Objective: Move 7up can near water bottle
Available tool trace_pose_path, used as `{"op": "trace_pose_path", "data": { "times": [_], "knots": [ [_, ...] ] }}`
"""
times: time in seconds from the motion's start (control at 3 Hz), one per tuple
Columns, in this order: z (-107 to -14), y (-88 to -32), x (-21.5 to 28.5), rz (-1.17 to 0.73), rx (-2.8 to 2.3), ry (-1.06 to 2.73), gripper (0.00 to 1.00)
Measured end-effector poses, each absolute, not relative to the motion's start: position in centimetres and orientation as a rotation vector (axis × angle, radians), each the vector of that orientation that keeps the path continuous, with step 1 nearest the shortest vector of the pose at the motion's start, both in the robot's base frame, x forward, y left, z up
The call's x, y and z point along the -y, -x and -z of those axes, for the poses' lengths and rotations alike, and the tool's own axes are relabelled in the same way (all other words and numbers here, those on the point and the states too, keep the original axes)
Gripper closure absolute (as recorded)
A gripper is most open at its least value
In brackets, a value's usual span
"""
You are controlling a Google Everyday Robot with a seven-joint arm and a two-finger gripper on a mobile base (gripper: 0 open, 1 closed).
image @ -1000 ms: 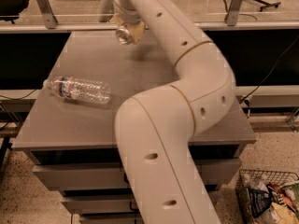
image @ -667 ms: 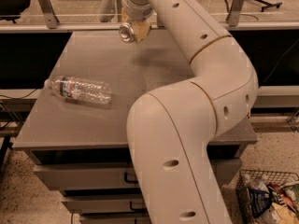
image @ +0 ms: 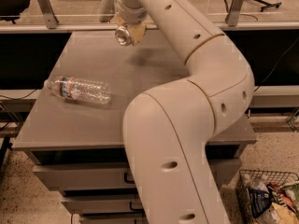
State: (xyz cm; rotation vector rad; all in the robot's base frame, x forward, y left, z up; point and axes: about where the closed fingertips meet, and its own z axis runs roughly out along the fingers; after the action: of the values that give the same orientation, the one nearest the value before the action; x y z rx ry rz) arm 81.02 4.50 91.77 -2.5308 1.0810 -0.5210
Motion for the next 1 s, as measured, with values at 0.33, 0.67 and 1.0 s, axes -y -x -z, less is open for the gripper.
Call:
{"op": "trace_pose_path", "data": {
  "times": [0.33, 0.67, 1.0],
  "knots": [
    [-93.5, -80.3, -7.4, 0.638, -0.926, 2.552, 1.0],
    [-96.3, -77.4, -8.8, 0.741, -0.817, 2.536, 1.0],
    [-93.2, -74.2, -8.6, 0.735, -0.798, 2.621, 1.0]
  ]
}}
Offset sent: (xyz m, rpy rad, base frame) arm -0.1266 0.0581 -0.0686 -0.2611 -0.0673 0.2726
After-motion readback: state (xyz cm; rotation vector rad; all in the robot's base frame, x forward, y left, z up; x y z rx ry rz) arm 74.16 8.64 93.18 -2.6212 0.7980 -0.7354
